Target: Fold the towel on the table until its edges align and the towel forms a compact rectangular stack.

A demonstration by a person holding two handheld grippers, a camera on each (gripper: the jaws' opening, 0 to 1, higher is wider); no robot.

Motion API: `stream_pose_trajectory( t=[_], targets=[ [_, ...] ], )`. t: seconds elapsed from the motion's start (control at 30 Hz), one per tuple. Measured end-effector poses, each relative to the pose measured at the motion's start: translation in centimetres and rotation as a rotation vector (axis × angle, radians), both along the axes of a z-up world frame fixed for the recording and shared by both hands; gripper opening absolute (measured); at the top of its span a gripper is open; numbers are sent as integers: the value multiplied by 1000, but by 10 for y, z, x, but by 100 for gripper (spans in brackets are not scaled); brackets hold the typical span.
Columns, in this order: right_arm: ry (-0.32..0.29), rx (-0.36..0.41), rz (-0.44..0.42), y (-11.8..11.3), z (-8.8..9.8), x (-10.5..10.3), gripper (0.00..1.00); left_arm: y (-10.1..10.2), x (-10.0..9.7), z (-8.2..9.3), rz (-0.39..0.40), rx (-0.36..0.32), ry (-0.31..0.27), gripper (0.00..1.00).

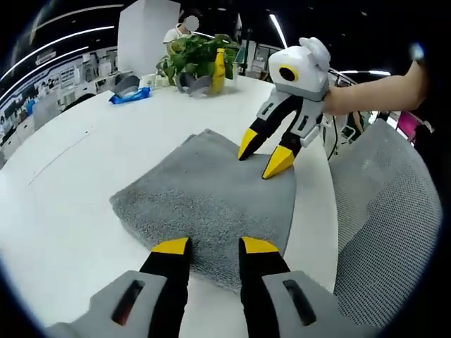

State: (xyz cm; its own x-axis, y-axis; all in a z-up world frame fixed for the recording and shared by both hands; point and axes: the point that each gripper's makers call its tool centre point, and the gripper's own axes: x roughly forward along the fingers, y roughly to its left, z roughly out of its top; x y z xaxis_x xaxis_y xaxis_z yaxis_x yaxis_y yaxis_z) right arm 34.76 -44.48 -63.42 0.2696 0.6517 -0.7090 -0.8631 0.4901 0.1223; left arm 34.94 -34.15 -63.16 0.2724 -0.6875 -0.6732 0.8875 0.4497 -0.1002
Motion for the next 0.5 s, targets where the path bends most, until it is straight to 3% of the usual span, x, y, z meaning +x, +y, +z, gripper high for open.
stream_pose_trajectory(
  t=[0.3,0.5],
  targets=[
    [-17,23,-27,1,-2,27,25,2,35,-2,50,-21,-6,25],
    [-26,38,-35,2,-3,31,25,3,37,-3,42,-23,-25,25]
  ],
)
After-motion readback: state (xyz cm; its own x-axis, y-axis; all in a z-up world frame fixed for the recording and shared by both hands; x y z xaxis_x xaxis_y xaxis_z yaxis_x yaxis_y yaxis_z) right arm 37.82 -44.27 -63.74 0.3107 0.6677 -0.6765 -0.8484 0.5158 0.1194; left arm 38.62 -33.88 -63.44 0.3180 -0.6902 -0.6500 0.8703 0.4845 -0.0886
